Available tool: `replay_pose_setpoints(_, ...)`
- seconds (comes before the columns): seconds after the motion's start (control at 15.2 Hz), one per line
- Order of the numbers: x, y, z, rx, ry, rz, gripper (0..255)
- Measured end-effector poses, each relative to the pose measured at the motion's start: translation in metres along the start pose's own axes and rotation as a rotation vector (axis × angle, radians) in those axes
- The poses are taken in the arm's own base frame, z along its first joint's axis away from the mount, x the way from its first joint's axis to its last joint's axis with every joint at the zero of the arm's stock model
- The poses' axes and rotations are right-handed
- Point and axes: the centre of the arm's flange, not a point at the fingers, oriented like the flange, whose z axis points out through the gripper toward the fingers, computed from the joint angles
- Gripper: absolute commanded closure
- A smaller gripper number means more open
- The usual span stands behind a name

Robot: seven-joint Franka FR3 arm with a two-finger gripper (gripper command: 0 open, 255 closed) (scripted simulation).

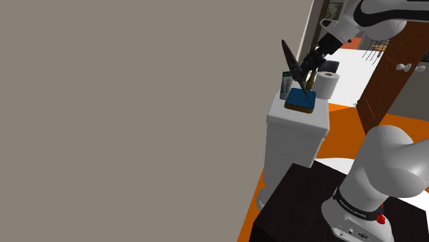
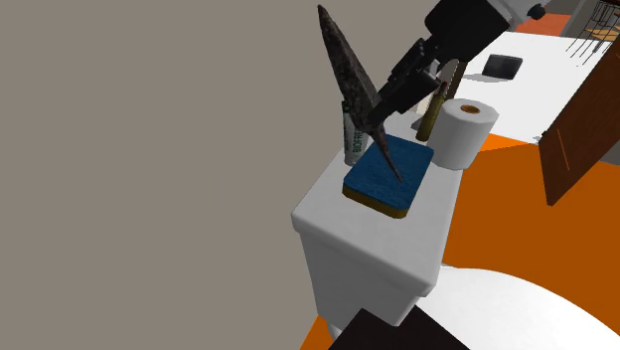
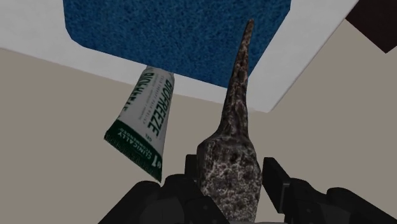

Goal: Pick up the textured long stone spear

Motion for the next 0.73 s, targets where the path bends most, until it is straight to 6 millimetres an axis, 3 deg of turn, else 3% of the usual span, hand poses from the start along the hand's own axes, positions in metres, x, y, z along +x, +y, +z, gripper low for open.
replay_pose_setpoints(0.73,0.029,0.002,-0.046,0.000,0.000,0.000,255)
